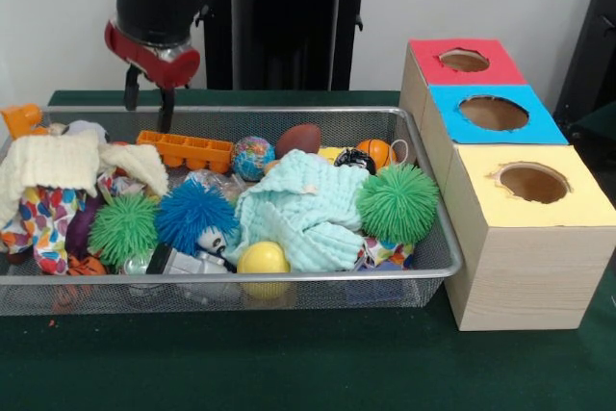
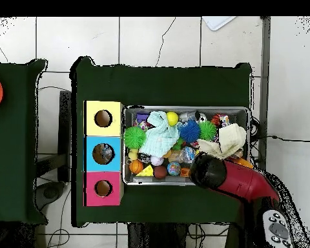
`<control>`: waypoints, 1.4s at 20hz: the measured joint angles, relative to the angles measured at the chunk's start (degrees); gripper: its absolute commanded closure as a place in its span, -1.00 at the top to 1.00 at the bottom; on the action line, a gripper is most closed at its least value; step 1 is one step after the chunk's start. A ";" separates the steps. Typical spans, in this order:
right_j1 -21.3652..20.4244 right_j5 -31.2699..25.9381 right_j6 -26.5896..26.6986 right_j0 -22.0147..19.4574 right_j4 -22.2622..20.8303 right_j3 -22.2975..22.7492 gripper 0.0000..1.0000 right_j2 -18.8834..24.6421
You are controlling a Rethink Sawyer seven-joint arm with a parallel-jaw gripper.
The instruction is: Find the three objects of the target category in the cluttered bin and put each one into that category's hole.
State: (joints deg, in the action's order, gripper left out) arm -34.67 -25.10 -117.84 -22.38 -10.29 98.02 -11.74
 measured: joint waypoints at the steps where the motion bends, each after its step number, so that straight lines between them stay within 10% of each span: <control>1: -0.89 -1.17 0.00 0.06 0.15 -0.02 1.00 0.01; 12: -9.05 -7.89 0.00 0.06 4.26 0.04 1.00 2.07; 28: -8.87 -1.49 0.00 -1.02 8.18 2.70 1.00 8.08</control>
State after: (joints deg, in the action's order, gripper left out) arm -43.54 -26.59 -117.84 -23.40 -2.12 100.71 -3.66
